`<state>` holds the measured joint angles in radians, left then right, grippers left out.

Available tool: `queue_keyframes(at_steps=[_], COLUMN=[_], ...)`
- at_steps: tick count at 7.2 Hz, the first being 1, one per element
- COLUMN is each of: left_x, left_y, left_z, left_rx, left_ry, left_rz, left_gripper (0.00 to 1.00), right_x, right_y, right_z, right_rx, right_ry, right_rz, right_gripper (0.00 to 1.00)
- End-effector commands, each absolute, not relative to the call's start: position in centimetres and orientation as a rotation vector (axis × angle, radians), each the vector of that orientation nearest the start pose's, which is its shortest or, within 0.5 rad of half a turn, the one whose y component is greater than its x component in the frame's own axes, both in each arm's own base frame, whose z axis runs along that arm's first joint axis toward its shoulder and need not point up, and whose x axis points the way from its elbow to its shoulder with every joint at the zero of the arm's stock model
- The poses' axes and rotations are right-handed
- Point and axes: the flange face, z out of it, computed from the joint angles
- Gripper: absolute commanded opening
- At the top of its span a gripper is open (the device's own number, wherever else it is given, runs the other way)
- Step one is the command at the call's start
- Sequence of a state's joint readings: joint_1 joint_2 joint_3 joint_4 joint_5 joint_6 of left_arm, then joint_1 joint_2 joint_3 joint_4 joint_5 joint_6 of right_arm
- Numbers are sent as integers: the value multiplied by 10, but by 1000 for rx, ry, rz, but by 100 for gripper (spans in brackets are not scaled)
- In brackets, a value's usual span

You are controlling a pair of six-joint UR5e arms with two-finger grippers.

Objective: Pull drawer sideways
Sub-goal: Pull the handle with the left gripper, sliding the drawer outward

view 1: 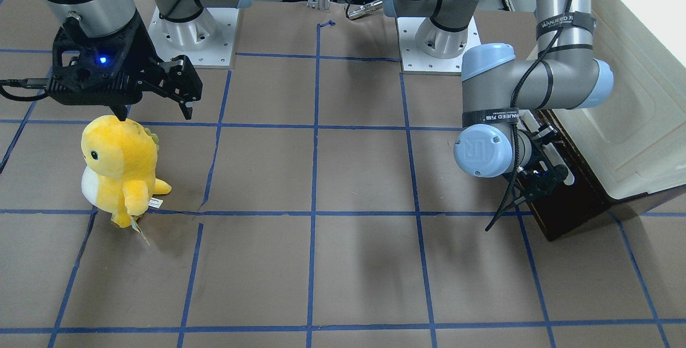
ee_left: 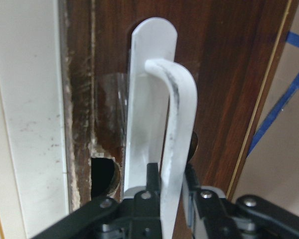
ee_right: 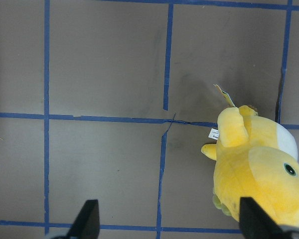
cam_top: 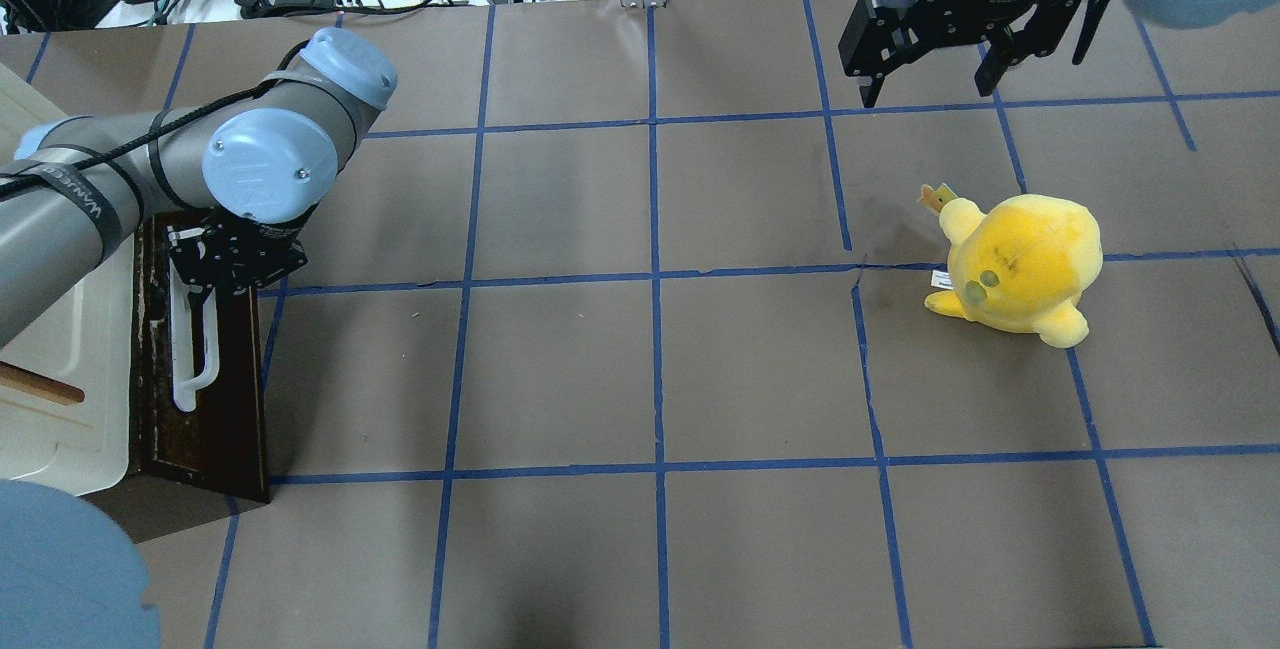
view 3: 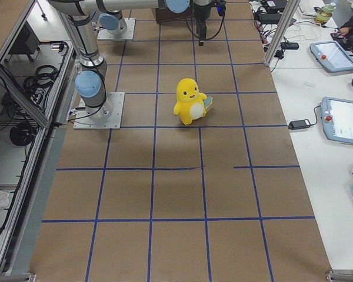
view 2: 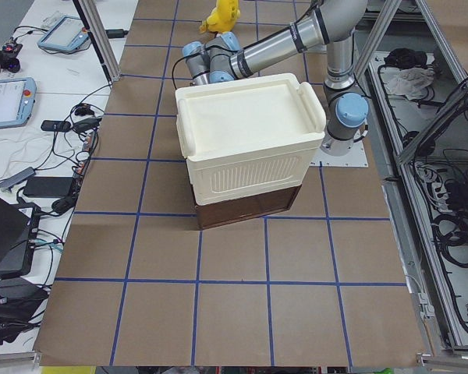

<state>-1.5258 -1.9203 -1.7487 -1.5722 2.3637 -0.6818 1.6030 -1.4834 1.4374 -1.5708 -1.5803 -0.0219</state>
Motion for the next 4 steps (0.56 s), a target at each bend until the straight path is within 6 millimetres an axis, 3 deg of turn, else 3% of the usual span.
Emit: queue_keyframes(at_steps=[1, 4], left_x=[-44, -52], left_y=[-538, -545], left_z=[251, 253], left_rx=[-568, -570], left_ry=[2173, 2173], left_rz=[277, 252], left_gripper=[0, 0], right_x=[149, 149], right_y=[-529, -529], right_z=[509, 509], right_rx=[-84, -84], right_ry=[3149, 3149], right_rz=[-73, -73], right_gripper=[100, 100])
